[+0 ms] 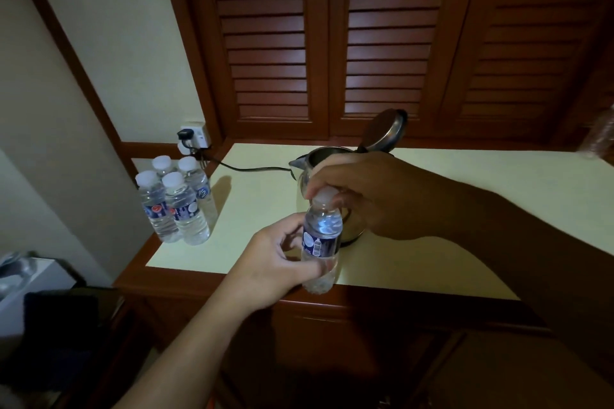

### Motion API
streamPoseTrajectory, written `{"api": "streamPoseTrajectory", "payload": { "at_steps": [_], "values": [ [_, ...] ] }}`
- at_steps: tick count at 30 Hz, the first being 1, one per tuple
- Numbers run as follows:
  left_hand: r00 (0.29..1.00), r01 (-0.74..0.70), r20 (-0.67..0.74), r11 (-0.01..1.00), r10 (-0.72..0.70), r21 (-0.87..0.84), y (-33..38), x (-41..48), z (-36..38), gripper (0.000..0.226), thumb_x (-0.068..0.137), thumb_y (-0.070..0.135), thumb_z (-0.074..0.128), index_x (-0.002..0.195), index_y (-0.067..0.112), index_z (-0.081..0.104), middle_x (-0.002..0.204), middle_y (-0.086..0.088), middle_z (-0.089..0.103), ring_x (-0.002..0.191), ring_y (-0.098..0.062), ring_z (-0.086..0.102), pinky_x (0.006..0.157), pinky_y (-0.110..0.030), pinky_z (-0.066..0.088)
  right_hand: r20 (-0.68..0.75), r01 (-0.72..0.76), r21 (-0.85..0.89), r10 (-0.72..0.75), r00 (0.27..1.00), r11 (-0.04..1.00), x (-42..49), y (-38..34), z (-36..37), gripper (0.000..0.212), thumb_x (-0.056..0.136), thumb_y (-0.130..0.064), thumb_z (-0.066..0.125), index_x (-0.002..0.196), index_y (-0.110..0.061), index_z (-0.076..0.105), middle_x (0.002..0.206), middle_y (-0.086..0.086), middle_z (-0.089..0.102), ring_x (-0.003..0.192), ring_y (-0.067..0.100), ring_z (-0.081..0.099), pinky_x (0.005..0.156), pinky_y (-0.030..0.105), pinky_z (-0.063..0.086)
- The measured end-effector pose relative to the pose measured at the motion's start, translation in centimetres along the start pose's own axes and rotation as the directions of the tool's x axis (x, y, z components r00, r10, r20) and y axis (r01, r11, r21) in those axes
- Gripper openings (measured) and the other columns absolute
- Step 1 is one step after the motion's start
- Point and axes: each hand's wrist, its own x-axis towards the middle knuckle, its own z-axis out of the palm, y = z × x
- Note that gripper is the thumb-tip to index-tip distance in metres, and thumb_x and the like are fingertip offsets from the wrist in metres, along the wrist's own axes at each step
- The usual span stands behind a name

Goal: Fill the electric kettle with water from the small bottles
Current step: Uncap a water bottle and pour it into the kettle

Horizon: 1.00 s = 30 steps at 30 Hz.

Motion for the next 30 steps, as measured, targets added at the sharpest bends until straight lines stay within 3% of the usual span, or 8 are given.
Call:
{"api": "streamPoseTrajectory", "payload": {
  "at_steps": [4,8,15,19,22,25,28,30],
  "values": [
    [0.999,0.018,-0.027,1.0,-0.017,0.014,-0.4,0.0,0.1,0.045,0.084,0.005,0.087,0.12,0.026,0.072,0.104,0.008,0.081,0.096,-0.011,0.075,0.087,-0.022,0.057,-0.084,0.006,0.147,0.007,0.996,0.989,0.2,-0.1,0.0,0.032,0.091,-0.027,0.071,0.122,-0.035,0.065,0.122,-0.019,0.064,0.111,0.003,0.061,0.09,0.023,0.052],
    [0.999,0.024,-0.033,1.0,-0.023,0.016,-0.7,-0.1,0.3,0.047,0.084,0.008,0.086,0.123,0.029,0.071,0.109,0.009,0.08,0.103,-0.01,0.075,0.094,-0.032,0.059,-0.191,-0.08,-0.063,0.067,0.979,0.995,1.0,0.2,1.1,0.04,0.088,-0.066,0.056,0.108,-0.035,0.071,0.094,-0.016,0.065,0.083,0.003,0.061,0.071,0.022,0.042],
    [0.996,0.059,-0.068,0.998,-0.06,-0.013,-1.8,0.1,0.4,0.049,0.085,0.016,0.086,0.127,0.032,0.069,0.111,0.01,0.08,0.105,-0.01,0.075,0.092,-0.033,0.059,-0.235,-0.125,0.106,0.147,0.961,0.986,-0.7,0.9,2.2,0.03,0.095,-0.035,0.065,0.125,-0.038,0.066,0.111,-0.016,0.069,0.093,-0.003,0.062,0.076,0.009,0.042],
    [0.992,0.085,-0.09,0.994,-0.09,-0.062,-2.4,0.3,0.5,0.051,0.083,0.023,0.089,0.128,0.035,0.068,0.114,0.008,0.08,0.108,-0.015,0.076,0.099,-0.047,0.06,-0.351,-0.162,0.434,0.332,0.876,0.886,-2.5,1.7,4.8,0.028,0.093,-0.02,0.07,0.119,-0.032,0.069,0.113,-0.016,0.071,0.101,-0.007,0.065,0.086,0.009,0.051],
    [0.99,0.086,-0.111,0.994,-0.092,-0.061,-2.5,0.3,0.5,0.051,0.083,0.02,0.089,0.128,0.033,0.068,0.111,0.011,0.079,0.105,-0.01,0.076,0.096,-0.042,0.063,-0.392,-0.2,0.558,0.469,0.792,0.805,-4.0,3.1,8.2,0.017,0.093,-0.019,0.071,0.108,-0.028,0.072,0.105,-0.018,0.073,0.098,-0.006,0.068,0.084,0.012,0.053],
    [0.989,0.075,-0.124,0.997,-0.079,-0.033,-2.7,0.5,0.6,0.05,0.083,0.021,0.089,0.127,0.032,0.068,0.111,0.01,0.079,0.103,-0.009,0.075,0.091,-0.034,0.064,-0.4,-0.304,0.52,0.542,0.739,0.798,-5.4,5.5,11.8,0.006,0.093,-0.025,0.071,0.099,-0.025,0.072,0.101,-0.013,0.074,0.095,-0.002,0.069,0.086,0.015,0.052],
    [0.988,0.074,-0.134,0.997,-0.074,-0.004,-2.8,0.7,0.6,0.048,0.082,0.021,0.089,0.125,0.032,0.07,0.111,0.008,0.078,0.103,-0.011,0.075,0.089,-0.033,0.064,-0.404,-0.427,0.24,0.49,0.772,0.872,-6.1,8.2,14.4,0.015,0.094,-0.029,0.065,0.094,-0.018,0.075,0.102,-0.004,0.073,0.095,0.013,0.067,0.083,0.017,0.044],
    [0.988,0.079,-0.134,0.997,-0.077,0.006,-2.9,0.7,0.6,0.05,0.082,0.022,0.089,0.126,0.033,0.069,0.113,0.008,0.078,0.105,-0.011,0.074,0.089,-0.03,0.063,-0.365,-0.442,0.243,0.504,0.783,0.863,-6.3,9.2,15.2,0.009,0.092,-0.023,0.07,0.094,-0.015,0.075,0.101,0.0,0.072,0.097,0.018,0.062,0.082,0.018,0.036]
  ]
}}
